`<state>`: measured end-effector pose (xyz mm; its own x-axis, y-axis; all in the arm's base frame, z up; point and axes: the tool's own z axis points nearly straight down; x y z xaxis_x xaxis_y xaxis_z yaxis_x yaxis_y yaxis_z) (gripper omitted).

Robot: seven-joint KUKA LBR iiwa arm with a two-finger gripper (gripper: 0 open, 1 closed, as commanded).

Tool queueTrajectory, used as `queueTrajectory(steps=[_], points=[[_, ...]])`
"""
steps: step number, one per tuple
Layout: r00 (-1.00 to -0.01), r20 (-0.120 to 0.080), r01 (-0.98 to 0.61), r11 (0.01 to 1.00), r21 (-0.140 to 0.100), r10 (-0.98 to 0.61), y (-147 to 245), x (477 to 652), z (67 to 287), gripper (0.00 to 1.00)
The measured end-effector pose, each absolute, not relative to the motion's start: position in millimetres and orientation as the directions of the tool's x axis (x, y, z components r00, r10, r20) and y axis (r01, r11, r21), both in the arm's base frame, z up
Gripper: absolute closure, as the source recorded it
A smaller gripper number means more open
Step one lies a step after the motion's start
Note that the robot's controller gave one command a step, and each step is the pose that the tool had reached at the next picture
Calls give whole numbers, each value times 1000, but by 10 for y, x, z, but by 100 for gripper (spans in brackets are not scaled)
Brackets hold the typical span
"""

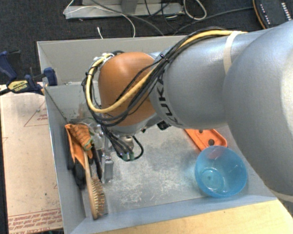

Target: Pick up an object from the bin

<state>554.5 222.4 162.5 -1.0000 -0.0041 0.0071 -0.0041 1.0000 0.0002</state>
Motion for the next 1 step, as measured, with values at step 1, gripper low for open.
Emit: queueTrajectory(steps=[1], points=[[-1000,0,1,1000,1,1,2212,5569,1667,0]])
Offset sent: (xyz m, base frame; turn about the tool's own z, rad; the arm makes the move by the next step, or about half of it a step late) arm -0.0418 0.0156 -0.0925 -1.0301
